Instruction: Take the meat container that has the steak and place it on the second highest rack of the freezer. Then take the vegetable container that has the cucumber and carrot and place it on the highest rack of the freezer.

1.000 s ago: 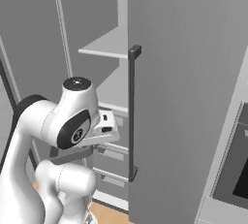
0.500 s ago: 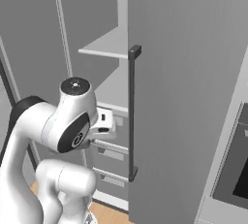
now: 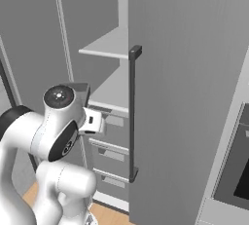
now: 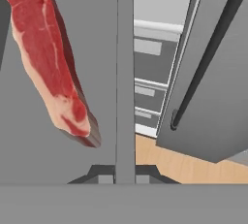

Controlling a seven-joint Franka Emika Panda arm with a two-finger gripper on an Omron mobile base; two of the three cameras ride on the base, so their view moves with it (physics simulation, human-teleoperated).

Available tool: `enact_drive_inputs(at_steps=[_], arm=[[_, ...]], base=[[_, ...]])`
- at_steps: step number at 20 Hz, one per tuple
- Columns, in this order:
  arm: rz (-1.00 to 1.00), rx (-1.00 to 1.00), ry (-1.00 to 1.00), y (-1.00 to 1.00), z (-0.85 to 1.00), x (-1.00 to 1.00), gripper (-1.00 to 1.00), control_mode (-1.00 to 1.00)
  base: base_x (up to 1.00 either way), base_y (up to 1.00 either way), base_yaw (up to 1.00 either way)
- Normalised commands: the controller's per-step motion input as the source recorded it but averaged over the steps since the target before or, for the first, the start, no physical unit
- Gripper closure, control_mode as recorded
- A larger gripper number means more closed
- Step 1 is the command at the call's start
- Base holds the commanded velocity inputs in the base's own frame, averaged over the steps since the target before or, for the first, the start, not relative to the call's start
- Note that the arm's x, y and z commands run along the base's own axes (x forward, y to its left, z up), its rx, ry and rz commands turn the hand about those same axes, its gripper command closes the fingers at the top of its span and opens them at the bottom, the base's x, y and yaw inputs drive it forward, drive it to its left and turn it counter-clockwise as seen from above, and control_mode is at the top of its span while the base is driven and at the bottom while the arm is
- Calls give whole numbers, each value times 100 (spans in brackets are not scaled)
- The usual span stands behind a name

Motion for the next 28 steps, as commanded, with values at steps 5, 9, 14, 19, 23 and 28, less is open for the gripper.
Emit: enact_drive_inputs(at_steps=[5,9,14,19,23,28], arm=[[-13,0,-1,2,0,11,100,-100],[-9,0,0,0,-3,5,100,-100],[-2,0,-1,2,-58,29,100,-100],[-2,0,-5,4,-62,27,100,-100],[-4,0,-4,0,-48,30,100,-100],[-6,0,-6,1,-26,36,100,-100]], base=[[0,0,0],[0,0,0],[0,0,0],[0,0,0],[0,0,0],[0,0,0]])
